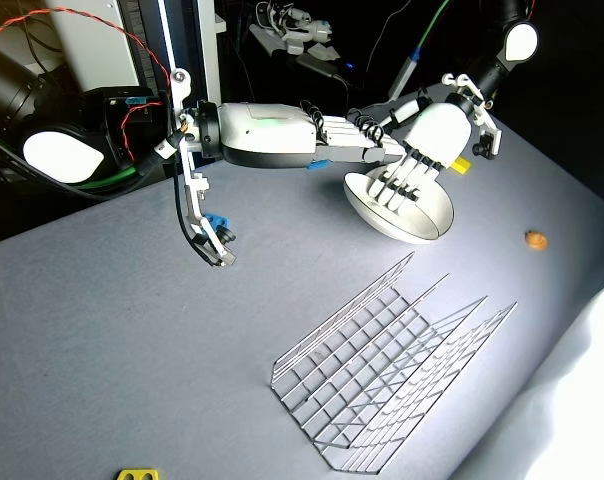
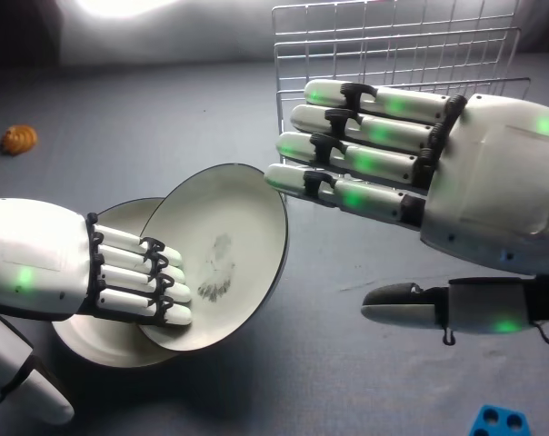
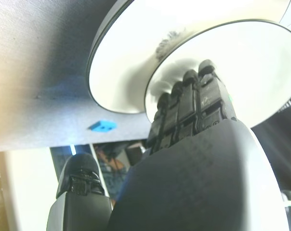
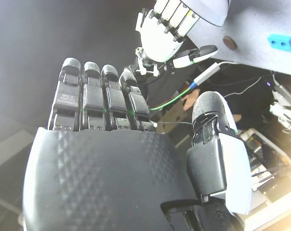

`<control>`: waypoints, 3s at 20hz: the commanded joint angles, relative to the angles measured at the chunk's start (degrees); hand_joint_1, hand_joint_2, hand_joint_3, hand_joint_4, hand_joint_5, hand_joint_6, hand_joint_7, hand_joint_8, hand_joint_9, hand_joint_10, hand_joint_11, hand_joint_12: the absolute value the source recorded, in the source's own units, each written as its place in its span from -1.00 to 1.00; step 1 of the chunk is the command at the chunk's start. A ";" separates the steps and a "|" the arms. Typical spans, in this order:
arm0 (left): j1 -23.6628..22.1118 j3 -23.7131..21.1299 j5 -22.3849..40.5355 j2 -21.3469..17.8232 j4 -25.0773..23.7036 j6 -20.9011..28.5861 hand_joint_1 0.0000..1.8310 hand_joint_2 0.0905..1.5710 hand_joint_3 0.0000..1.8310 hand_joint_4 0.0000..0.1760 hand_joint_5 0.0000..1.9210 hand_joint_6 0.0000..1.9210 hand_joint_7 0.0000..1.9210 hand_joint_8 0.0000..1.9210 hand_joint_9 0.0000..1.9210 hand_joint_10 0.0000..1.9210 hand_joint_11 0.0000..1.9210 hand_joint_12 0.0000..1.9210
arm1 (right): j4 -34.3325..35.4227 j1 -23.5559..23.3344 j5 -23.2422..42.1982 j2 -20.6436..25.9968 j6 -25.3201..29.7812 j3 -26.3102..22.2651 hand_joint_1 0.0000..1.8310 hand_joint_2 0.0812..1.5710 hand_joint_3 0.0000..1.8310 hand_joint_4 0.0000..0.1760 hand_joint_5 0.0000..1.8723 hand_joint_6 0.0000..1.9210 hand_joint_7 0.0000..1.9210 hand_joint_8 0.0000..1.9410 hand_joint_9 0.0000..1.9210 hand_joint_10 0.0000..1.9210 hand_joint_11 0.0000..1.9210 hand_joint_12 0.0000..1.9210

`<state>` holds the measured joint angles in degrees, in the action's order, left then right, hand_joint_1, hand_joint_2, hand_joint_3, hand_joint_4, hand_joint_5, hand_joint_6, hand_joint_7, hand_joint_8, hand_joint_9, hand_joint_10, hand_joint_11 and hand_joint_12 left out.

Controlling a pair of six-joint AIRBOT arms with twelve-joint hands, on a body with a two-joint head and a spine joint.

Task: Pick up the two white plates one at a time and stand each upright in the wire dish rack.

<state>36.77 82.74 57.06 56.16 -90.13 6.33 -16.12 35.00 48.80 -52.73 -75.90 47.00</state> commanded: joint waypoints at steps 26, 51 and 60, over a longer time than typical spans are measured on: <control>0.25 -0.08 2.05 0.66 0.77 0.44 -1.00 0.38 -1.00 -1.00 -0.92 -0.99 -0.97 -1.00 -1.00 -1.00 -1.00 -1.00 | -3.38 -2.71 10.20 0.64 13.02 3.19 -1.00 0.55 -1.00 -1.00 -1.00 -1.00 -1.00 -1.00 -1.00 -1.00 -1.00 -1.00; 0.38 -0.09 1.90 0.58 0.84 0.44 -1.00 0.37 -1.00 -1.00 -0.92 -0.99 -0.96 -0.99 -0.99 -1.00 -1.00 -1.00 | -7.79 -3.13 10.92 2.37 15.24 0.36 -0.22 0.73 -1.00 -1.00 -0.96 -0.99 -1.00 -1.00 -1.00 -1.00 -1.00 -1.00; 0.37 -0.05 1.85 0.58 0.84 0.44 -1.00 0.38 -1.00 -1.00 -0.93 -0.99 -0.97 -0.99 -1.00 -1.00 -1.00 -1.00 | -7.83 -3.13 11.39 2.34 14.95 0.35 -0.80 0.41 -1.00 -1.00 -0.97 -0.99 -1.00 -1.00 -1.00 -1.00 -1.00 -1.00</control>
<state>36.80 82.85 57.08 56.21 -90.21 6.57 -25.56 32.64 52.93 -50.54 -60.88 47.64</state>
